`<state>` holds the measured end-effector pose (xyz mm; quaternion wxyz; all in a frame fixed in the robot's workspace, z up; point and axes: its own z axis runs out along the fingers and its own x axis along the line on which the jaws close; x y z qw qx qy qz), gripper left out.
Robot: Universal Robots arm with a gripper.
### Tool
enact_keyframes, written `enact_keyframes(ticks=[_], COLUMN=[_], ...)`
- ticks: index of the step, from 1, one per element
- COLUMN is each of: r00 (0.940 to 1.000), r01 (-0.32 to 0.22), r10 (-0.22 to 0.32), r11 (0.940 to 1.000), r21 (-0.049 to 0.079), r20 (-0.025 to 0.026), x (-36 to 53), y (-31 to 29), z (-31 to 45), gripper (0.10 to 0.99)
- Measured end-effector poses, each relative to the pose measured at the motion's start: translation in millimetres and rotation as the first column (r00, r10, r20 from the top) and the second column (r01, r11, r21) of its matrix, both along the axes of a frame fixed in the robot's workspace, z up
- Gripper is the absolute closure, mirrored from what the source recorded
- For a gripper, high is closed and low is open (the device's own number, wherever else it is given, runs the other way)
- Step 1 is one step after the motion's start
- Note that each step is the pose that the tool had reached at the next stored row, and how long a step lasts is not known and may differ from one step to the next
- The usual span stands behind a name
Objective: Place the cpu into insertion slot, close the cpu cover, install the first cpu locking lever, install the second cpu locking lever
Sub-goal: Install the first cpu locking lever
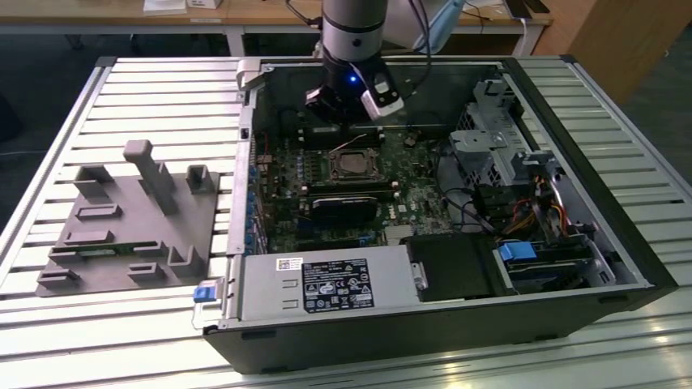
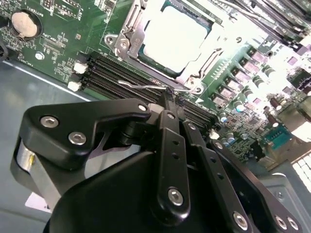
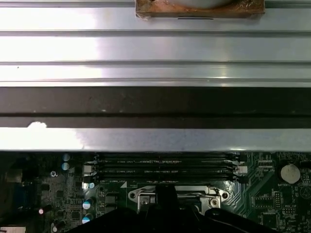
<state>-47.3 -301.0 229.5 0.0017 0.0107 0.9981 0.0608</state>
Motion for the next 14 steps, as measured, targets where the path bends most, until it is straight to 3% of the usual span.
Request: enact_keyframes(ticks=[14], r00=[1.0], r01=[0.0], r10=[0.0], r11=[1.0], r21=[0.0], r20=[0.0001], x=[8.3], y=[2.3], z=[-3.3], gripper=[0.98])
